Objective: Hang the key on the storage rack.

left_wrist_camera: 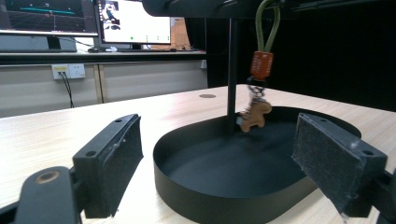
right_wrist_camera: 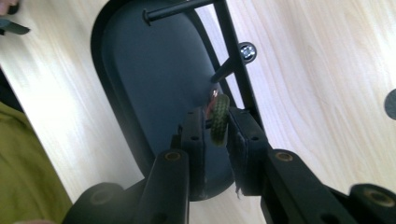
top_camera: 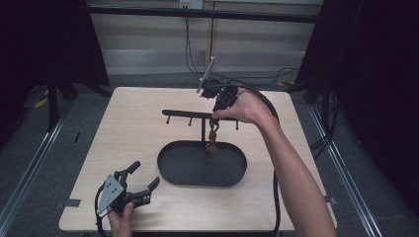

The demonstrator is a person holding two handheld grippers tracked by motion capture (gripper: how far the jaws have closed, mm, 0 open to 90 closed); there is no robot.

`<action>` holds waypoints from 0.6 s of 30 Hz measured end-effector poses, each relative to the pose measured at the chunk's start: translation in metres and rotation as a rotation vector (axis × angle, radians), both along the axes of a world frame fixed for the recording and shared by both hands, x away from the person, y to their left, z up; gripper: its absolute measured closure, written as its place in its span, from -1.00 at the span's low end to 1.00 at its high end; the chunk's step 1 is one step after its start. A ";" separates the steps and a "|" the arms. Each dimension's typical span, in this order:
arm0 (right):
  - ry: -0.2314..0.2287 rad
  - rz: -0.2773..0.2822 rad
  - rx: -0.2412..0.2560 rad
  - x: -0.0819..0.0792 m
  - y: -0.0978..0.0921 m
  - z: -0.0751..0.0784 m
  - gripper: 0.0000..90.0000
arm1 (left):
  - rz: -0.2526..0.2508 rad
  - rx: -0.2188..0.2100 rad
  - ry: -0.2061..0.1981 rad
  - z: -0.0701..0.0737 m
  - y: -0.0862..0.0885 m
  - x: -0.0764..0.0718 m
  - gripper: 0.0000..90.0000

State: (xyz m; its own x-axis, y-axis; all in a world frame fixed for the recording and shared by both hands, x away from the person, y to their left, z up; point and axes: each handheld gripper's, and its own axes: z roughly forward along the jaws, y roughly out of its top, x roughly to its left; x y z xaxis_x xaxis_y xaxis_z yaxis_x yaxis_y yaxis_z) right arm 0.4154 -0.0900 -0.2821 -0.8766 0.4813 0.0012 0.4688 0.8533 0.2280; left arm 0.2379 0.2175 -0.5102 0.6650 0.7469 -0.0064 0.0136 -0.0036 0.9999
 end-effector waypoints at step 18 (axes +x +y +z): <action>-0.033 -0.049 0.270 -0.028 -0.035 -0.004 0.36 | -0.004 -0.001 0.002 0.000 0.000 0.000 -0.65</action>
